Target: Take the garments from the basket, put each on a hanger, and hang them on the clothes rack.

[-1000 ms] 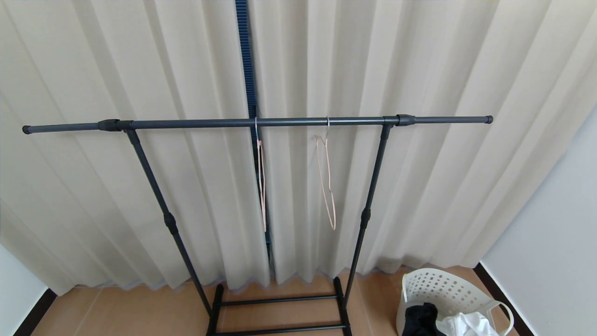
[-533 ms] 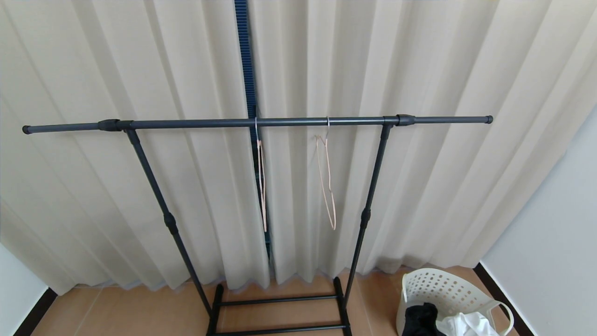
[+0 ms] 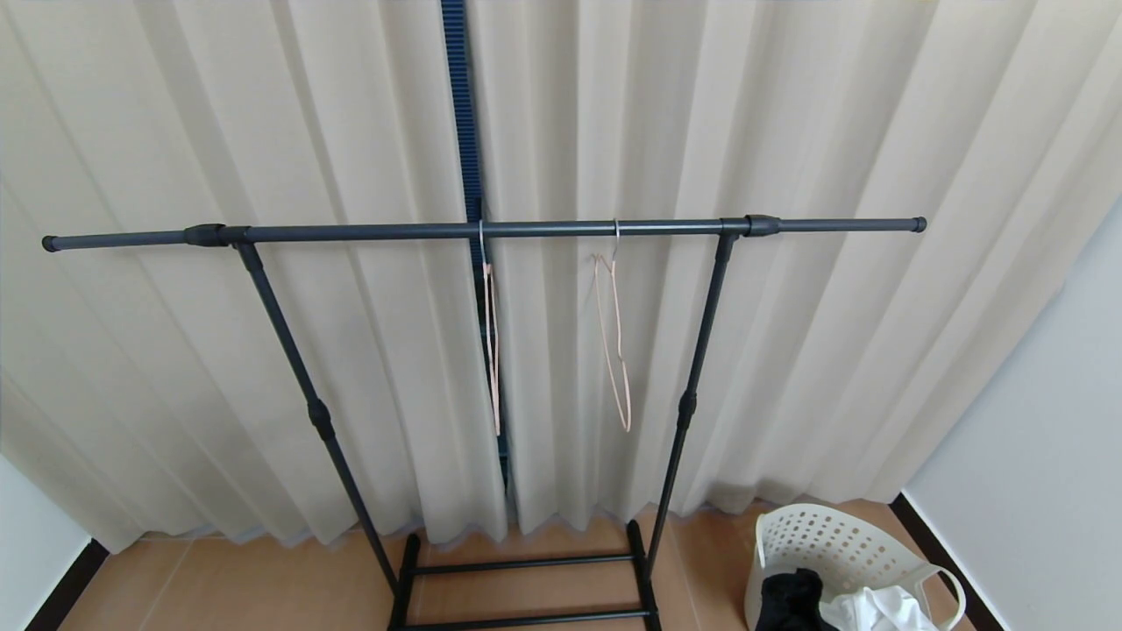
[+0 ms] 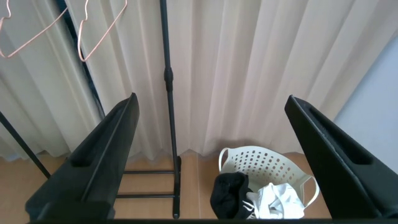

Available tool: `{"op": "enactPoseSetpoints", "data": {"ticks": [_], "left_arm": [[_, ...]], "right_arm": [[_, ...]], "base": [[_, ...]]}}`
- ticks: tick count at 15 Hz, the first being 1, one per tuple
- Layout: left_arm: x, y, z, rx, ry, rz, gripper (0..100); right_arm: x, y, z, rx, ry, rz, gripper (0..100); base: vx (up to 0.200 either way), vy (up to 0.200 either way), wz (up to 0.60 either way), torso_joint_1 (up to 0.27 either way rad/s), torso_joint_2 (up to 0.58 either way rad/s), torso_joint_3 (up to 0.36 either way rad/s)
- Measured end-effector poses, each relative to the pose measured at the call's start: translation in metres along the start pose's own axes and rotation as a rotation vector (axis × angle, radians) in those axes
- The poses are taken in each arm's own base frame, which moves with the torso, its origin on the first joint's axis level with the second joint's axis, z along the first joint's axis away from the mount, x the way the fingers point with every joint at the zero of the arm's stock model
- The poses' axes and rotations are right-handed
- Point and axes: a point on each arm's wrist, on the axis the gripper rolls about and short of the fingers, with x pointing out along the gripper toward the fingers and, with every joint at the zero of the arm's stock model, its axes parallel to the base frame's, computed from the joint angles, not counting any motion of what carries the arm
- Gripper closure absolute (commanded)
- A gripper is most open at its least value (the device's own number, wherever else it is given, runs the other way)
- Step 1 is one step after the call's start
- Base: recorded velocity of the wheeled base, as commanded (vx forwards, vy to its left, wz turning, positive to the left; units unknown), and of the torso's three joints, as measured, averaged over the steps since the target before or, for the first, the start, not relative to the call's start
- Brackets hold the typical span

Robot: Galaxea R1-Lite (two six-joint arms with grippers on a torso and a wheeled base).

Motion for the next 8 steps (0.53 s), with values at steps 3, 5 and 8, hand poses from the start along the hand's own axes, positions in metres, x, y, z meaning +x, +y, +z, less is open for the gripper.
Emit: {"op": "enactPoseSetpoints", "data": {"ticks": [3, 5, 8], "left_arm": [[0.0, 0.0, 0.0, 0.0, 0.0, 0.0, 0], [0.0, 0.0, 0.0, 0.0, 0.0, 0.0, 0], [0.0, 0.0, 0.0, 0.0, 0.0, 0.0, 0]], "right_arm": [[0.0, -0.0001, 0.0, 0.0, 0.0, -0.002, 0], [0.0, -0.0004, 0.0, 0.004, -0.001, -0.019, 0], [0.0, -0.0005, 0.0, 0.005, -0.001, -0.021, 0]], "base": [[0.0, 0.0, 0.0, 0.0, 0.0, 0.0], [0.0, 0.0, 0.0, 0.0, 0.0, 0.0], [0.0, 0.0, 0.0, 0.0, 0.0, 0.0]]}}
